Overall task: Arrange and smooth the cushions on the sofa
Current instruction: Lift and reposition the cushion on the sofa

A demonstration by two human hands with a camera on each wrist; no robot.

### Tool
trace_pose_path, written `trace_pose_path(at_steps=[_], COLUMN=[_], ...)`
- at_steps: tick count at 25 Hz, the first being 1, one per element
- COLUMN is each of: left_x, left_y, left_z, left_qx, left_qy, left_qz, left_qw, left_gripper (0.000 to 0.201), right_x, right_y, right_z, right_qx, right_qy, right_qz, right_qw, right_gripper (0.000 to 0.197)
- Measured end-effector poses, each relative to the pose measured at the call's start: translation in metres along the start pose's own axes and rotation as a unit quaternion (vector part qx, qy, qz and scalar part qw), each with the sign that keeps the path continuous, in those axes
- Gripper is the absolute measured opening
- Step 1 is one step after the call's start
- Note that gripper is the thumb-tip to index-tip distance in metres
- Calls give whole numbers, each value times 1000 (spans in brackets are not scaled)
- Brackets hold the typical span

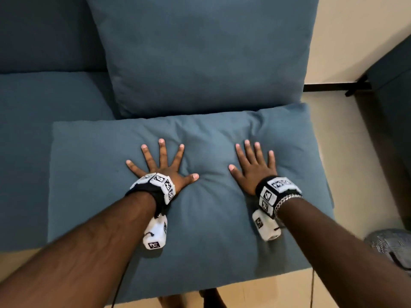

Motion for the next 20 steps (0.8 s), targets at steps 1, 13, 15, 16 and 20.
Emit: trace_pose_path(at_steps=[1,13,15,16,20], left_x=[-4,-14,-8,-6,-8], left_y=[-1,10,15,17,17], left_z=[-2,3,6,7,8], left_qx=[-1,22,24,24,23], left_qy=[7,17,7,5,0], left_qz=[-4,-7,0,5,23], left_qw=[1000,1000,1000,1000,999], left_gripper=[102,102,103,103,104], right_x=[4,63,126,131,11], right_y=[5,47,29,21,52], right_z=[-3,-81,-101,-116,-106], right_qx=[-5,-70,-77,-94,-109], right_qy=[11,149,305,345,140], right_qz=[30,-104,-315,-389,-64], right_qw=[999,981,895,849,982], right_gripper=[79,72,65,65,84])
Point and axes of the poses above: each hand's wrist, its own y-axis towards the middle knuckle, its own x-axis out of the back of the hand, z = x × y, the point moved 5 cm from there along y, towards the middle knuckle, and after that the axes turned 13 degrees about -x, right-handed, at the moved point
